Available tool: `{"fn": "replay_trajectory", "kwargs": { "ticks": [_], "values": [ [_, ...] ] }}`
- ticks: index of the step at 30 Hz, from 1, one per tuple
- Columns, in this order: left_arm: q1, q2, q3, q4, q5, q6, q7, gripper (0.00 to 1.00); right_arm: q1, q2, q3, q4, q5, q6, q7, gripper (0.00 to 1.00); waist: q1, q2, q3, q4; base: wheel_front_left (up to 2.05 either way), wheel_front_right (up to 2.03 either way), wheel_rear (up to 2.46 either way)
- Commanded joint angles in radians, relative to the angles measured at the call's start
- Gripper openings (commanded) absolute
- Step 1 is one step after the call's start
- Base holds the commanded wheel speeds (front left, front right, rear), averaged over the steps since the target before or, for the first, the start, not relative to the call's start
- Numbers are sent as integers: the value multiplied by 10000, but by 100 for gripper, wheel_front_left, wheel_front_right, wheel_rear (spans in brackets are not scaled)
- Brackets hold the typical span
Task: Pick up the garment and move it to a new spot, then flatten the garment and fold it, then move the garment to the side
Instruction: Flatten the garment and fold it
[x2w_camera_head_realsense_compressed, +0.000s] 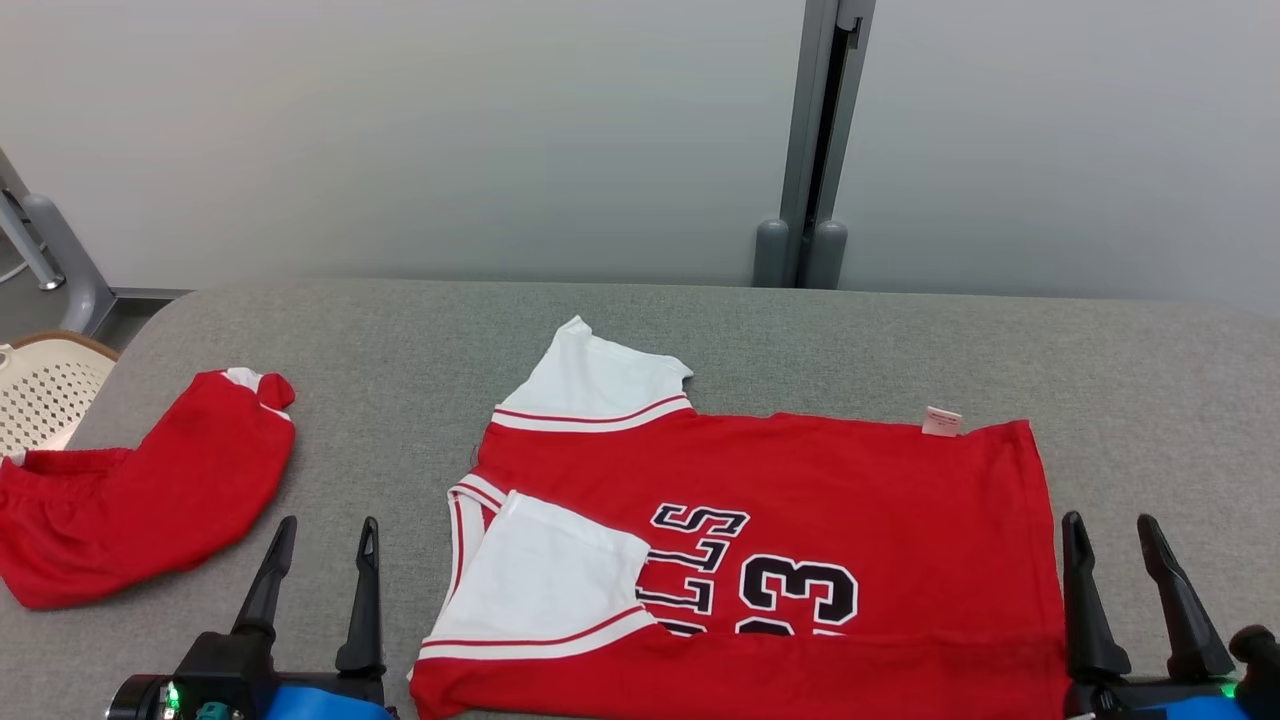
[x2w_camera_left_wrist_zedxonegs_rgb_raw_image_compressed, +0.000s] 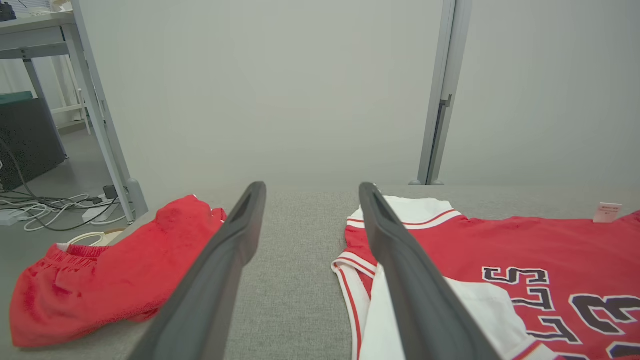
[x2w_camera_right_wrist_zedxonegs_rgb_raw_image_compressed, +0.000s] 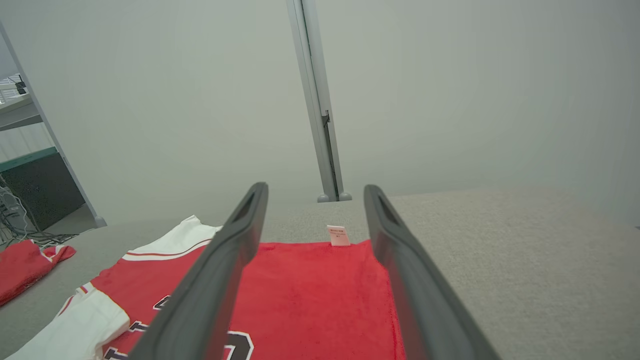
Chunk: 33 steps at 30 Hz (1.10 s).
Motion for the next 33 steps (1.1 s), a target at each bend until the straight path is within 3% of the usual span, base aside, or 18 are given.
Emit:
{"fn": "replay_trajectory", "kwargs": {
  "ticks": [1, 8, 33],
  "values": [
    [-96, -12, -26, 66, -34, -26, -45, 100, 184, 12, -77, -19, -34, 1, -46, 100, 0, 0, -13, 10, 0, 0, 0],
    [-54, 3, -104, 631, 32, -186, -45, 100, 650, 131, 32, 326, -245, 1, -46, 100, 0, 0, -55, -35, 0, 0, 0],
    [-710, 14, -46, 1517, 113, -360, -46, 100, -250, 79, 87, 1330, -620, 1, 101, 100, 0, 0, 199, -38, 0, 0, 0]
  ]
}}
